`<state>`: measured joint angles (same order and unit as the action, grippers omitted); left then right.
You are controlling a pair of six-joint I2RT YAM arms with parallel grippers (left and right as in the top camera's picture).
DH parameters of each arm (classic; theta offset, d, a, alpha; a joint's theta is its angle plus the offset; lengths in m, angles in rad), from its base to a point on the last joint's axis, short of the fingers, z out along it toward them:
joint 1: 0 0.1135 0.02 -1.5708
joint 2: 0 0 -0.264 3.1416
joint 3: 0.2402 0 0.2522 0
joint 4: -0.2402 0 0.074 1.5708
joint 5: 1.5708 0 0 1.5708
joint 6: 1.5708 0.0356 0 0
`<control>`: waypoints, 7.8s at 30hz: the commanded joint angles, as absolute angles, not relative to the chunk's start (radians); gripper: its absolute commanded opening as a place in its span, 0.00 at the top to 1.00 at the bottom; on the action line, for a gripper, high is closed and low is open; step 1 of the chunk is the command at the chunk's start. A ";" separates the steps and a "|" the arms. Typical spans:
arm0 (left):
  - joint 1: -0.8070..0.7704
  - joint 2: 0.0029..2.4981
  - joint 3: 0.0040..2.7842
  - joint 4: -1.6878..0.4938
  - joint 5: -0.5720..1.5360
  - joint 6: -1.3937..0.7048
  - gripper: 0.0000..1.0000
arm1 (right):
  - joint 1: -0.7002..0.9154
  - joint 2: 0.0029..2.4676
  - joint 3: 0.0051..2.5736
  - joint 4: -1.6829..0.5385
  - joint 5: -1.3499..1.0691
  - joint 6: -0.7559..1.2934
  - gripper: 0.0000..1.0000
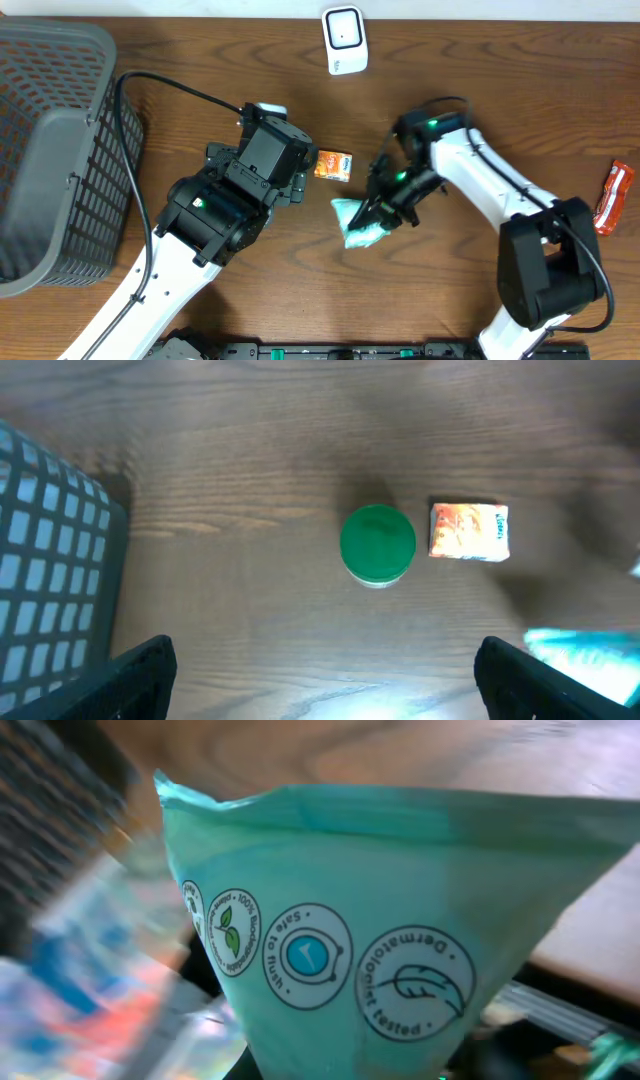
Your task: Scan the item barcode
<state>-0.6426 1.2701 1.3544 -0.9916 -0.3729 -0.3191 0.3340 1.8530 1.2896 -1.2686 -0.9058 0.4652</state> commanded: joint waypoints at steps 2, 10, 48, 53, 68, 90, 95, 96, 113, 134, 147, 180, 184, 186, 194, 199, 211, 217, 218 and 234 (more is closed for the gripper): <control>-0.640 1.266 1.361 -1.013 -0.393 -0.443 0.05 | 0.225 1.865 1.307 -1.236 -0.963 0.814 0.99; -0.640 1.266 1.361 -1.082 -0.393 -0.564 0.05 | 0.122 1.868 1.306 -1.221 -1.040 0.931 0.98; -0.640 1.266 1.361 -1.118 -0.323 -0.589 0.05 | 0.185 1.869 1.302 -0.018 -1.562 0.547 0.99; -0.640 1.266 1.361 -1.118 -0.324 -0.589 0.05 | 0.192 1.869 1.258 -0.019 -1.547 0.277 0.99; -0.640 1.267 1.361 -1.118 -0.323 -0.589 0.05 | 0.198 1.871 1.101 -0.468 -0.445 0.113 0.01; -0.640 1.268 1.361 -1.118 -0.323 -0.589 0.05 | 0.300 1.903 1.359 -0.698 -0.254 -0.057 0.99; -0.640 1.268 1.361 -1.118 -0.323 -0.589 0.05 | 0.322 1.988 1.357 -0.738 -0.224 -0.036 0.99; -0.640 1.268 1.361 -1.118 -0.323 -0.589 0.05 | 0.324 2.009 1.357 -0.755 -0.194 -0.010 0.99; -0.640 1.268 1.361 -1.117 -0.323 -0.589 0.05 | 0.333 1.909 1.463 -0.961 -0.273 -0.124 0.50; -0.556 1.062 1.361 -1.110 -0.451 -0.607 0.05 | 0.627 2.072 1.436 -0.893 0.646 0.111 0.31; -0.516 0.960 1.361 -1.171 -0.458 -0.604 0.05 | 0.614 2.190 1.427 -0.914 0.706 0.120 0.26; -0.516 0.959 1.361 -1.211 -0.466 -0.596 0.05 | 0.568 2.055 1.457 -0.978 0.474 0.091 0.28; -0.516 0.960 1.361 -1.211 -0.465 -0.597 0.05 | 0.518 2.018 1.457 -0.958 0.432 0.028 0.04; -0.516 0.959 1.361 -1.212 -0.465 -0.597 0.05 | 0.488 2.024 1.457 -0.958 0.422 0.028 0.09; -0.516 0.960 1.361 -1.221 -0.465 -0.597 0.05 | 0.398 2.031 1.456 -0.944 0.384 0.015 0.27; -0.516 0.959 1.361 -1.226 -0.465 -0.596 0.05 | 0.387 2.033 1.434 -0.913 0.383 -0.004 0.26; -0.516 0.959 1.361 -1.235 -0.465 -0.596 0.05 | 0.364 2.106 1.392 -0.862 0.399 -0.012 0.27; -0.516 0.959 1.361 -1.237 -0.466 -0.596 0.05 | 0.366 2.118 1.393 -0.860 0.391 -0.020 0.29; -0.516 0.960 1.361 -1.238 -0.466 -0.596 0.05 | 0.368 2.112 1.393 -0.860 0.391 -0.020 0.28; -0.516 0.960 1.361 -1.238 -0.466 -0.596 0.05 | 0.338 2.001 1.401 -0.898 0.257 -0.245 0.17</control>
